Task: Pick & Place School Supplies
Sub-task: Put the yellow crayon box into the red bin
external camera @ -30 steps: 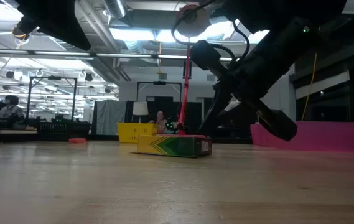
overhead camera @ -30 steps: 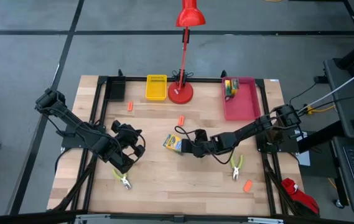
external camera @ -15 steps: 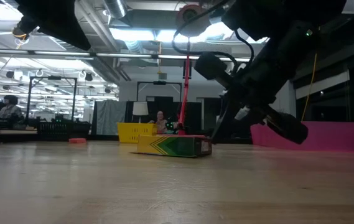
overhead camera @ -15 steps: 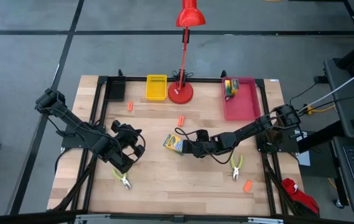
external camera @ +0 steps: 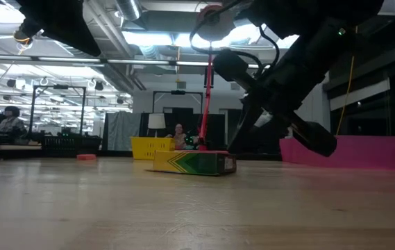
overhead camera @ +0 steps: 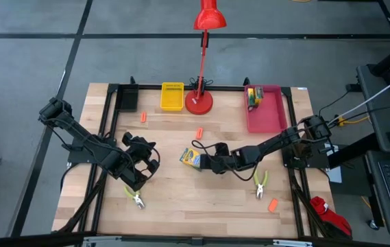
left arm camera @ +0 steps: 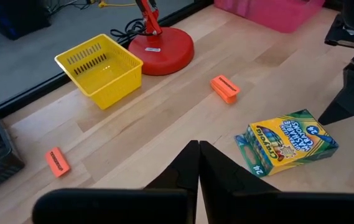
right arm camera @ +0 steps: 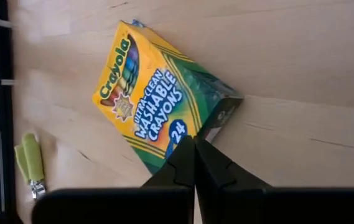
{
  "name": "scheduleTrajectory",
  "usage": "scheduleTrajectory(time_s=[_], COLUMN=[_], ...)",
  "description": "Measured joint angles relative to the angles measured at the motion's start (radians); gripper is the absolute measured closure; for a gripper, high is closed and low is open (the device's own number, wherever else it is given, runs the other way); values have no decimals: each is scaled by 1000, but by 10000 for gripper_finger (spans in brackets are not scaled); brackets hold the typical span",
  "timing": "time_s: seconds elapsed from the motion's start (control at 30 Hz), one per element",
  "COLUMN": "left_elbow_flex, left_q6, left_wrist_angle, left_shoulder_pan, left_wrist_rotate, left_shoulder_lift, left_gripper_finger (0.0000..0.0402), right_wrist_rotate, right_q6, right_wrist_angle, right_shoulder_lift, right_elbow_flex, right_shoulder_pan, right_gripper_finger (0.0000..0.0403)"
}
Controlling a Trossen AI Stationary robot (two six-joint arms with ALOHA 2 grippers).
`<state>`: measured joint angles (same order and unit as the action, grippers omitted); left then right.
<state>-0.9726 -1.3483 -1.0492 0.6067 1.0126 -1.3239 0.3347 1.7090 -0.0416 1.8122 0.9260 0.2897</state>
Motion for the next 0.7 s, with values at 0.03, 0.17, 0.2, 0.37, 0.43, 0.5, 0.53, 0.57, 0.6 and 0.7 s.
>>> scheduleTrajectory(time_s=[0.03, 0.17, 0.2, 0.37, 0.43, 0.5, 0.53, 0.57, 0.6, 0.7], left_elbow_flex=[0, 0, 0, 0, 0, 0, 0, 0, 0, 0], left_q6=[0, 0, 0, -1, -1, -1, -1, -1, -1, -1], left_wrist_angle=[0, -1, -1, -2, -2, -2, -2, -2, -2, -2], left_shoulder_pan=[0, 0, 0, 0, 0, 0, 0, 0, 0, 0], left_wrist_rotate=[0, 0, 0, 1, 1, 1, 1, 1, 1, 6], left_shoulder_lift=[0, 0, 0, 0, 0, 0, 0, 0, 0, 0], left_gripper_finger=[396, 399, 399, 395, 397, 399, 399, 399, 398, 395], right_wrist_rotate=[-2, -14, -14, -5, 2, 2, 2, 2, 2, 1], right_q6=[0, -11, -11, 8, 4, 4, 4, 4, 4, 0], right_wrist_angle=[-9, -42, -54, -34, 25, 50, 51, 51, 50, 48], right_shoulder_lift=[0, 0, 0, 1, 1, 1, 1, 1, 1, 1], right_elbow_flex=[0, 0, 0, 0, 0, 0, 0, 0, 0, 0], right_shoulder_pan=[0, 0, 0, 2, 2, 2, 2, 2, 2, 2], right_gripper_finger=[403, 403, 403, 403, 403, 403, 403, 403, 403, 403])
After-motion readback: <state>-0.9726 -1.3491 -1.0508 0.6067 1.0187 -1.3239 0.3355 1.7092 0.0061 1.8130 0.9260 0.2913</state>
